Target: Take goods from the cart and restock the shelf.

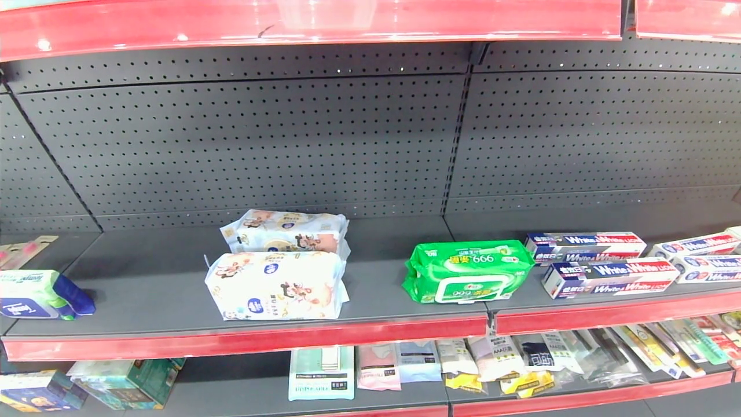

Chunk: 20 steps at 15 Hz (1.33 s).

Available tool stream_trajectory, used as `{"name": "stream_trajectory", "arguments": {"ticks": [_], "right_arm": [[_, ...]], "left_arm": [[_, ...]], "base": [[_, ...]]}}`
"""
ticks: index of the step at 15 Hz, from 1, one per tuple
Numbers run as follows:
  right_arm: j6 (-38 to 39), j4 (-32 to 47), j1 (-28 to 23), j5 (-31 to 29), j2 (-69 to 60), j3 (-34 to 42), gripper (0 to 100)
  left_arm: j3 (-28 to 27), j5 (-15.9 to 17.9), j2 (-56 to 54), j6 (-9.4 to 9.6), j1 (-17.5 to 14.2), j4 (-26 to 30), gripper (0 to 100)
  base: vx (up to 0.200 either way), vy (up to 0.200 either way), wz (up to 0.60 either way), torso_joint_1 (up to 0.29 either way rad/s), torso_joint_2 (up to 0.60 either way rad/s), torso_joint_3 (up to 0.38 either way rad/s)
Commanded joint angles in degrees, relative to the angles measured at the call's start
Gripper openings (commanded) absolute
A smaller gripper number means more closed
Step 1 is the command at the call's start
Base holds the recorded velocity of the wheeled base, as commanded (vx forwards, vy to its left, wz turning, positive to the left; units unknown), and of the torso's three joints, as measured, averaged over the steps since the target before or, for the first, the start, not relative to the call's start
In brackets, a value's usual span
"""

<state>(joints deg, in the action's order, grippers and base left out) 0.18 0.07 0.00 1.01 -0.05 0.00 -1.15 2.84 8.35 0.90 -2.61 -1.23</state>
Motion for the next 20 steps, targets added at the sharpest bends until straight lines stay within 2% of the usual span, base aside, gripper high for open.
{"name": "stream_trajectory", "arguments": {"ticks": [1,7,11,15,17,19,20], "right_arm": [[-0.01,-0.07,0.00,0.04,0.05,0.00,100],[-0.18,0.01,0.00,0.04,0.05,0.00,100],[-0.27,0.01,0.00,0.04,0.05,0.00,100],[-0.09,0.01,0.00,0.04,0.05,0.00,100],[-0.18,0.01,0.00,0.04,0.05,0.00,100],[-0.18,0.01,0.00,0.04,0.05,0.00,100],[-0.09,0.01,0.00,0.04,0.05,0.00,100]], "left_arm": [[1.15,-9.78,-4.13,-0.29,-0.20,-2.20,100],[1.15,-9.96,-4.13,-0.11,-0.20,-2.11,100],[1.15,-8.38,-4.13,1.56,-0.20,-1.93,100],[1.15,-8.38,-4.31,1.56,-0.12,-2.02,100],[1.15,-8.29,-4.31,1.56,-0.12,-2.02,100],[1.15,-6.00,-4.48,1.73,-0.03,-1.93,100],[1.15,-5.30,-4.48,2.61,-0.03,-1.93,100]], "base": [[0.000,0.000,0.00,0.000,0.00,0.000],[0.000,0.000,0.00,0.000,0.00,0.000],[0.000,0.000,0.60,0.001,0.00,0.005],[0.000,0.000,0.60,0.002,0.00,0.004],[0.000,0.000,0.00,0.000,0.00,0.000],[0.000,0.000,0.00,0.000,0.00,0.000],[0.000,0.000,0.00,0.000,0.00,0.000]]}}
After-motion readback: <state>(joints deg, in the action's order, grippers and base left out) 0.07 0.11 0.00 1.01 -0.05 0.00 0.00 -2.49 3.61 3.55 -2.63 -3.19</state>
